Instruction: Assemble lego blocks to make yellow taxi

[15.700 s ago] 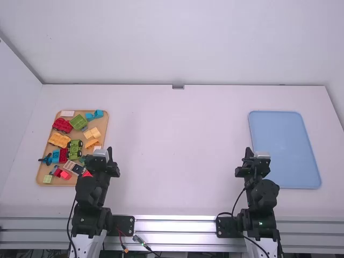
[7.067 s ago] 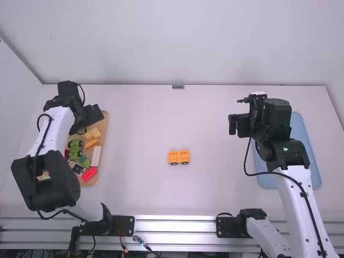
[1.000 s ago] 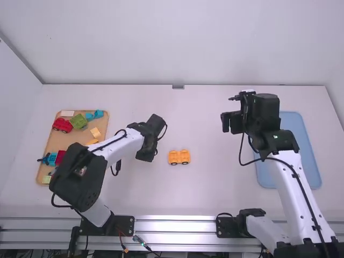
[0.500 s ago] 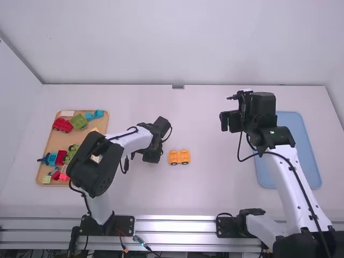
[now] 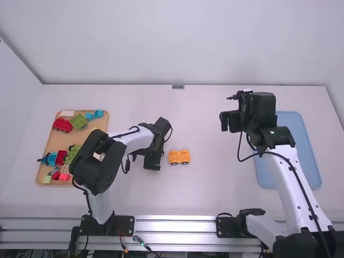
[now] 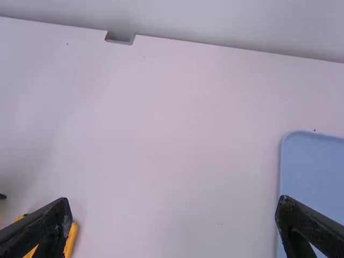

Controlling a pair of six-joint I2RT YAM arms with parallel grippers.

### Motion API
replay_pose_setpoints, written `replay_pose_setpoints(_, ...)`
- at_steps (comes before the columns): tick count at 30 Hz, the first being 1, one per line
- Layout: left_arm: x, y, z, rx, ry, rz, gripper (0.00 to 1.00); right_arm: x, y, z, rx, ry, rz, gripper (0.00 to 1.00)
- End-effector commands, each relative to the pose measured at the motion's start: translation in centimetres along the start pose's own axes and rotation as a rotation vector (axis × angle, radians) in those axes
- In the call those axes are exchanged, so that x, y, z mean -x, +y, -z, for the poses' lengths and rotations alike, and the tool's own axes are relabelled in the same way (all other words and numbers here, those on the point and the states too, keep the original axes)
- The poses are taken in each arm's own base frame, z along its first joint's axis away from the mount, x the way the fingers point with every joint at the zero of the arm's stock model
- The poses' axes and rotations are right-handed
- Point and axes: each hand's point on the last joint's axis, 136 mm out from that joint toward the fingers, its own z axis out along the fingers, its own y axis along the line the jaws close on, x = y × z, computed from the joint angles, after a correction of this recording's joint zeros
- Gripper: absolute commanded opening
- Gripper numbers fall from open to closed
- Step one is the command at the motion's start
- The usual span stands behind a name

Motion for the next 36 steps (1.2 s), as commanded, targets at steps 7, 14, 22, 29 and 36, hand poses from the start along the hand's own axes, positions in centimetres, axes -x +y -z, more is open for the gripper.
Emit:
replay_pose_setpoints(7,0.4,-2.9,4.3,-0.016,-0.014,-0.276,0.99,1.2,0.2,0.5,0.005,-0.027,0.009,0.99)
replay_pose_setpoints(14,2.3,-5.8,11.8,-0.004,-0.096,-0.806,0.99,1.2,0.2,0.5,0.004,-0.027,0.009,0.99)
replay_pose_setpoints(22,2.6,-7.6,16.5,0.015,-0.174,-1.703,0.99,1.2,0.1,0.5,-0.001,-0.028,0.008,0.99)
replay_pose_setpoints(29,3.8,-9.6,17.1,0.108,-0.332,-2.228,0.99,1.2,0.1,0.5,-0.001,-0.027,0.06,0.99)
replay_pose_setpoints(36,-3.2,-7.5,17.5,-0.409,-0.111,-3.027,0.99,1.2,0.1,0.5,-0.001,-0.027,0.06,0.99)
